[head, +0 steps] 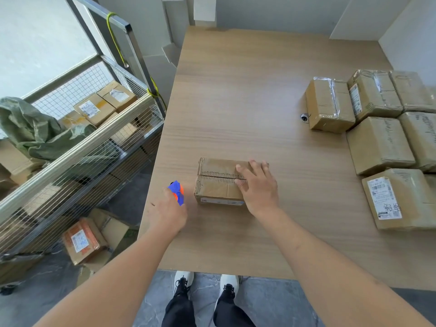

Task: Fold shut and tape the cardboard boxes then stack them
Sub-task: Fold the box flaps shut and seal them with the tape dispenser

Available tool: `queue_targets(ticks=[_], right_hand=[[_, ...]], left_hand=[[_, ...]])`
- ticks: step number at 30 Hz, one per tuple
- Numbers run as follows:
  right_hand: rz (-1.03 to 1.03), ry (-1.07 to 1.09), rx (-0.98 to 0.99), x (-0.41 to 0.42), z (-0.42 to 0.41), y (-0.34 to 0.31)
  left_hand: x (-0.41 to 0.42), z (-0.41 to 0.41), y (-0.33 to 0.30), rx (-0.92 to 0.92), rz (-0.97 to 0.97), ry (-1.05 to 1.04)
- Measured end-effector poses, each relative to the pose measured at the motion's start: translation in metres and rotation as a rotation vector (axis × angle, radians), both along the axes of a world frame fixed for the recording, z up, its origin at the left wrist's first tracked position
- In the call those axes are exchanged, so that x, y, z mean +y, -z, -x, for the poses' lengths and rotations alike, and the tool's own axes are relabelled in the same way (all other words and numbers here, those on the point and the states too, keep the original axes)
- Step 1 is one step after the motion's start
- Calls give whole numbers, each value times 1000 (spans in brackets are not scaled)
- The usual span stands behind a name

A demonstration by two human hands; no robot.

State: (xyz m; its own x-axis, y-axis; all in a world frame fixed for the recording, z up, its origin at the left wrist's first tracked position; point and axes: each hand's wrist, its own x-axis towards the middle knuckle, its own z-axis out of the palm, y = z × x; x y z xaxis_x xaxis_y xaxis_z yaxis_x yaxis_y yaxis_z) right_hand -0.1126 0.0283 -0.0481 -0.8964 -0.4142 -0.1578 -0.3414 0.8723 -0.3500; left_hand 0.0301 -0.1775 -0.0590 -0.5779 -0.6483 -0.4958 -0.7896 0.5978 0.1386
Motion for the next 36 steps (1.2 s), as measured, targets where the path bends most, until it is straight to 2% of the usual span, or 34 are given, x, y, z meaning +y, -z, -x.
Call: queue_targets(ticks=[5, 8, 12, 16, 19, 21, 26, 28, 31, 36], right_hand=[[85, 7, -37, 2, -14, 9], [60, -2, -18, -1, -20, 8], [37, -15, -9, -4, -26, 5], [27, -17, -9, -16, -43, 3], [37, -22, -27, -30, -58, 2], [36, -41, -55, -38, -66, 1], [19, -142, -168, -55, -87, -6], [90, -152, -238, -58, -90, -9], [275, -58, -297, -52, -86, -12], [433, 25, -297, -39, -78, -24]], left_hand=[[-5, -22, 27, 22, -87, 93], [-14, -32, 35, 153, -109, 56], [-38, -37, 30, 416, -226, -123], [-66, -35, 1, 704, -281, 30], [-89, -33, -30, 791, -348, 207], [-99, -31, -50, 776, -369, 352], [-111, -23, -77, 607, -395, 639], [-111, -20, -78, 554, -395, 713], [-114, -13, -76, 509, -387, 785], [-110, -3, -75, 420, -351, 895]])
